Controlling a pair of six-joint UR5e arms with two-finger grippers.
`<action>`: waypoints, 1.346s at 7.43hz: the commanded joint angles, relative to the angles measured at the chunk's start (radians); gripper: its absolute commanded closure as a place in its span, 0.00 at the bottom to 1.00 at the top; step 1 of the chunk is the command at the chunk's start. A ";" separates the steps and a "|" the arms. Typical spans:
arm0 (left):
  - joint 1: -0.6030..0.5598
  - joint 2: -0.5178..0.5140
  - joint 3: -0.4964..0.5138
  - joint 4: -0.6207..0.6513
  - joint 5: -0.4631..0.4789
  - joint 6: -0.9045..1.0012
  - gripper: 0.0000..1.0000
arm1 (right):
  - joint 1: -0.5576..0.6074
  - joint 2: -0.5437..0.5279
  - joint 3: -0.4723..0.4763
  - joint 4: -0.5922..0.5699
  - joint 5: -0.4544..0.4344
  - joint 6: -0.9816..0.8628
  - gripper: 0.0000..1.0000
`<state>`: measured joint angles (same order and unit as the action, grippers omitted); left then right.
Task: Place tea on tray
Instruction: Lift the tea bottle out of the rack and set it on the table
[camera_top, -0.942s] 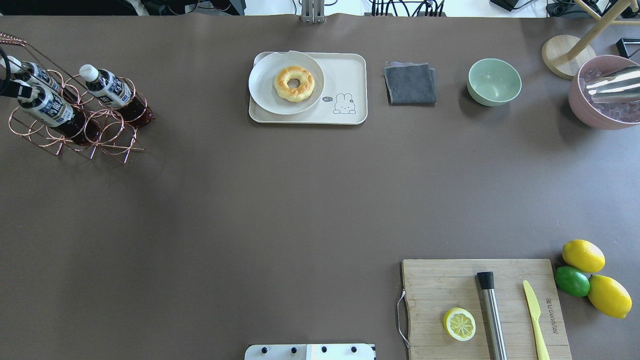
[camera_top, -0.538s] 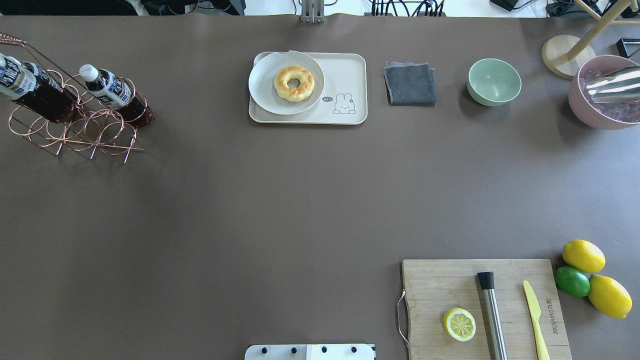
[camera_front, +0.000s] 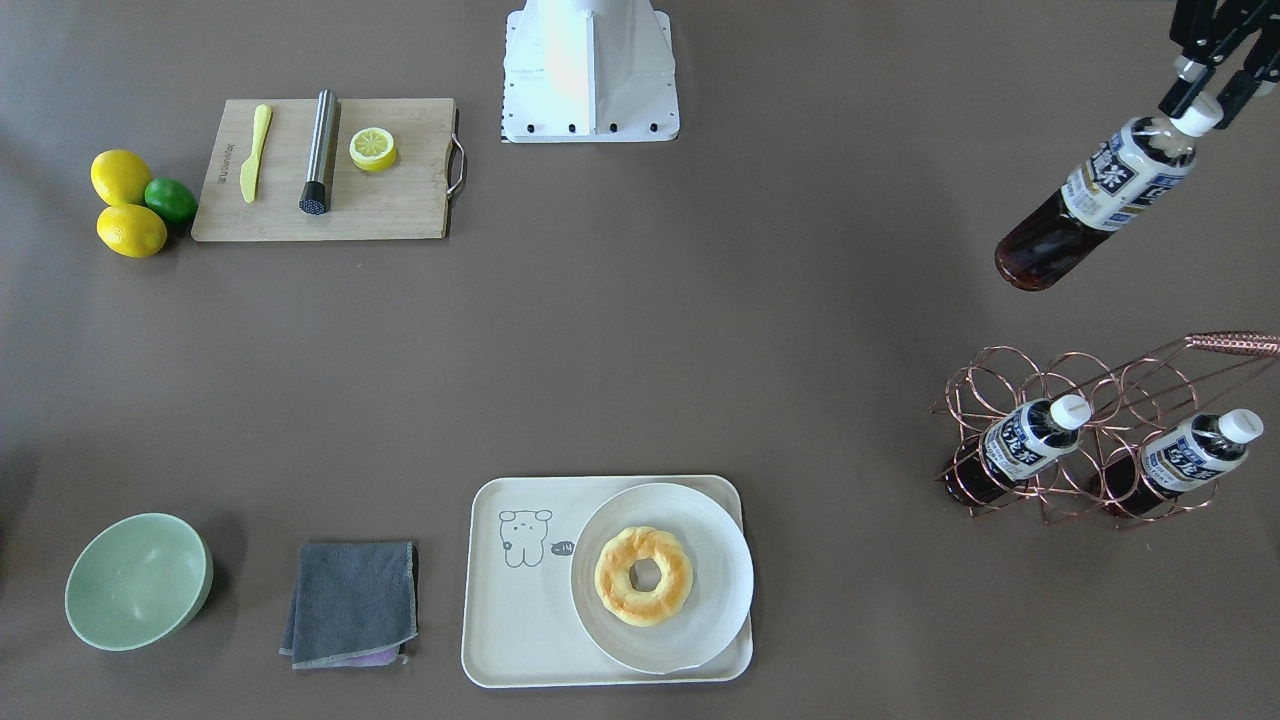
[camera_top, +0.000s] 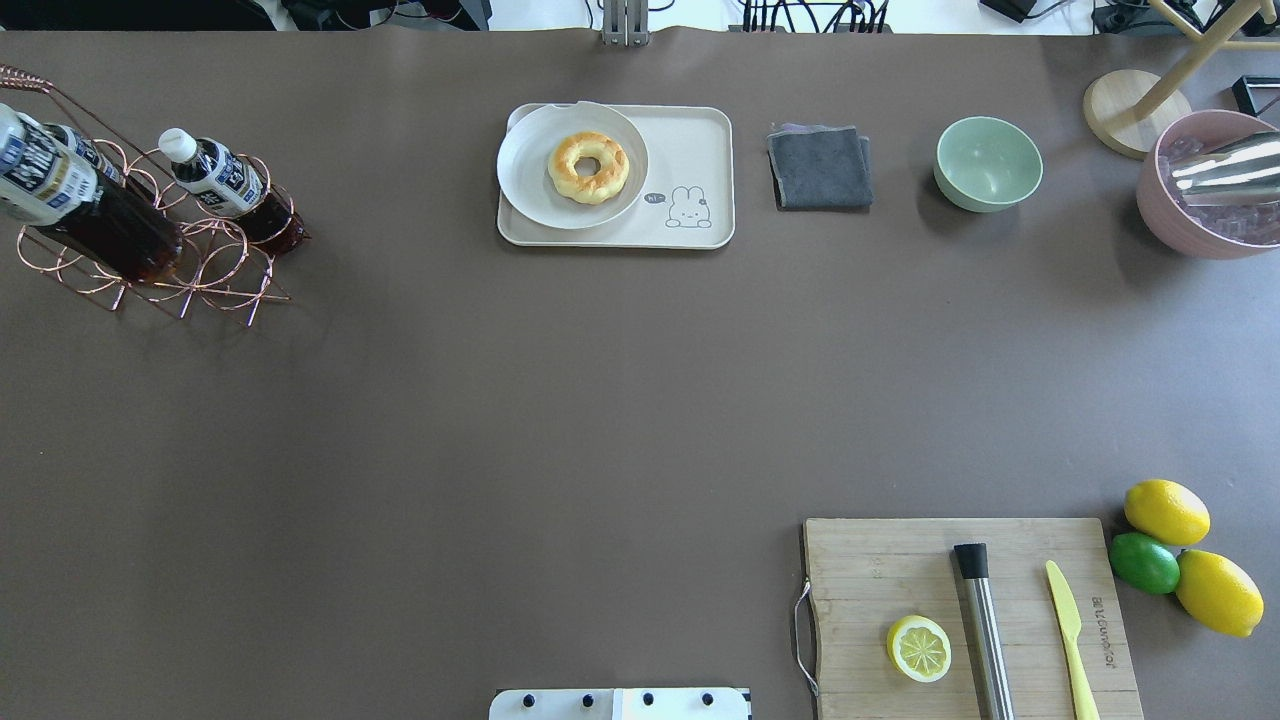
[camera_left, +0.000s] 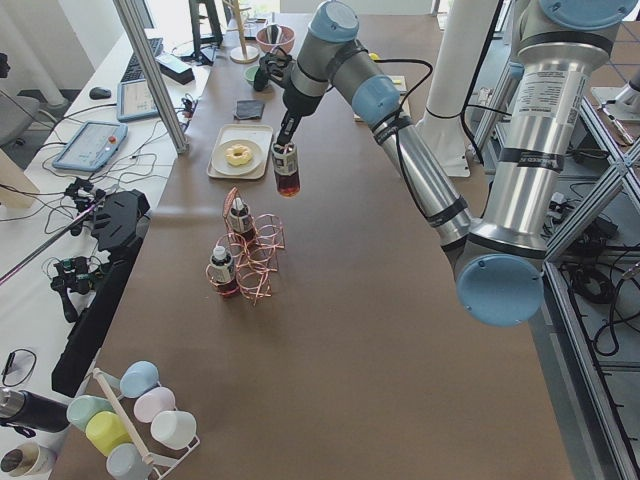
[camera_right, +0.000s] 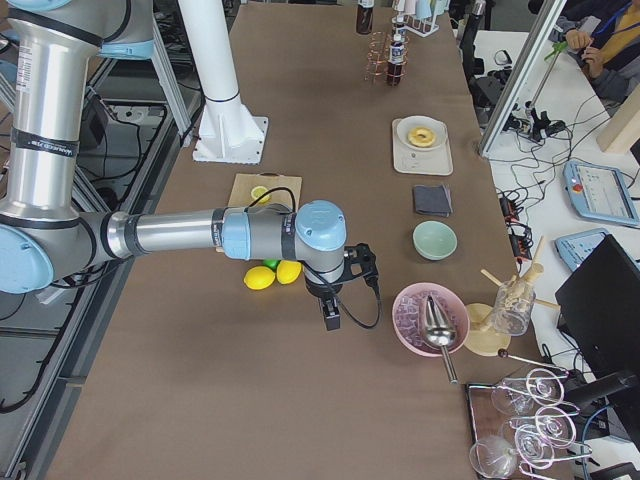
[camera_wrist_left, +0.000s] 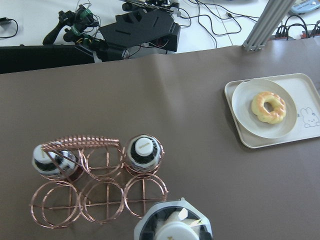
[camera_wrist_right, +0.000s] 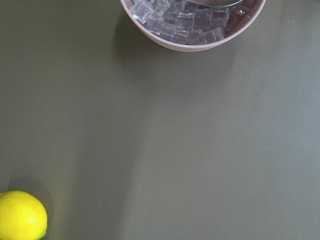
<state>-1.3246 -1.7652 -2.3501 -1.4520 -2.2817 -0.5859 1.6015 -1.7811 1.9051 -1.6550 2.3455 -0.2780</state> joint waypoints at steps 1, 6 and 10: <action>0.242 -0.213 -0.025 0.187 0.157 -0.236 1.00 | 0.000 0.009 0.005 0.001 0.011 0.003 0.00; 0.743 -0.779 0.335 0.438 0.575 -0.647 1.00 | -0.035 0.051 -0.001 0.001 0.035 0.003 0.00; 0.806 -0.689 0.471 0.190 0.599 -0.649 1.00 | -0.057 0.062 0.005 0.001 0.043 0.025 0.00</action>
<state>-0.5484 -2.4956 -1.9089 -1.1894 -1.6877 -1.2331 1.5548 -1.7233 1.9072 -1.6536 2.3835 -0.2645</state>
